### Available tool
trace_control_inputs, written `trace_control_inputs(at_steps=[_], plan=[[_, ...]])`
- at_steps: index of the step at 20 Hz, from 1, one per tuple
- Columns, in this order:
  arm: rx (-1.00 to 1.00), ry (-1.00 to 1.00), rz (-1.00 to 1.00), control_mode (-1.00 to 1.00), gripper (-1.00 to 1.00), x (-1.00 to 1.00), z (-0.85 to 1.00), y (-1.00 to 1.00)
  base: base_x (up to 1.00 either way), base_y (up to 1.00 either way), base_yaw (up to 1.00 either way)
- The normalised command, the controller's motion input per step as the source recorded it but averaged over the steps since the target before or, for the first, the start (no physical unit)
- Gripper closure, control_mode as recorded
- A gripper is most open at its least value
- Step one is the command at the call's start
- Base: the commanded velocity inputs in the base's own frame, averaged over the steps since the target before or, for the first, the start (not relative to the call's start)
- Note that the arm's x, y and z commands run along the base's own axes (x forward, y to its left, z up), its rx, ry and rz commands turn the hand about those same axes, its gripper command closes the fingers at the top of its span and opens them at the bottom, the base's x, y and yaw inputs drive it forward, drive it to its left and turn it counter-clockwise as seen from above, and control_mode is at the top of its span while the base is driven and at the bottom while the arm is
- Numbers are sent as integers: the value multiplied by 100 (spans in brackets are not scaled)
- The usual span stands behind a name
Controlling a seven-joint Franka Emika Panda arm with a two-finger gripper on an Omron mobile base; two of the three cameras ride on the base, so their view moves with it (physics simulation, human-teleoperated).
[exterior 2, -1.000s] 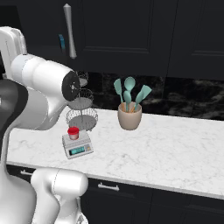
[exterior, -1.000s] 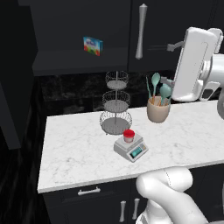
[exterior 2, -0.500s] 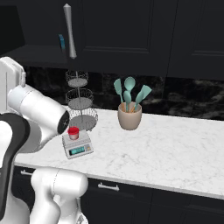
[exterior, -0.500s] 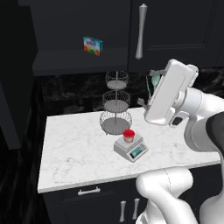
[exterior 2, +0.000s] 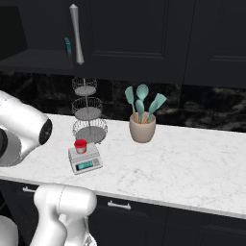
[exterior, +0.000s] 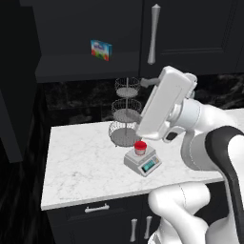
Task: Pick the jam and place it on the digital scale for weighing, and close the cabinet.
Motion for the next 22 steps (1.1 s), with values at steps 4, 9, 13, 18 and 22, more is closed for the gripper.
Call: trace_control_inputs(at_steps=[4, 9, 13, 18, 22], plan=[[6, -1, 0, -100, -100, -45, 0, 55, 0, 0, 0], [3, -3, 0, -100, -100, -76, 0, 48, 0, 0, 0], [-3, -1, 0, -100, -100, -100, 0, 43, 0, 0, 0], [-21, -5, 0, -100, -100, -94, -5, 82, 0, 0, 0], [-2, -9, -12, -100, -100, -61, -19, 100, 0, 0, 0]])
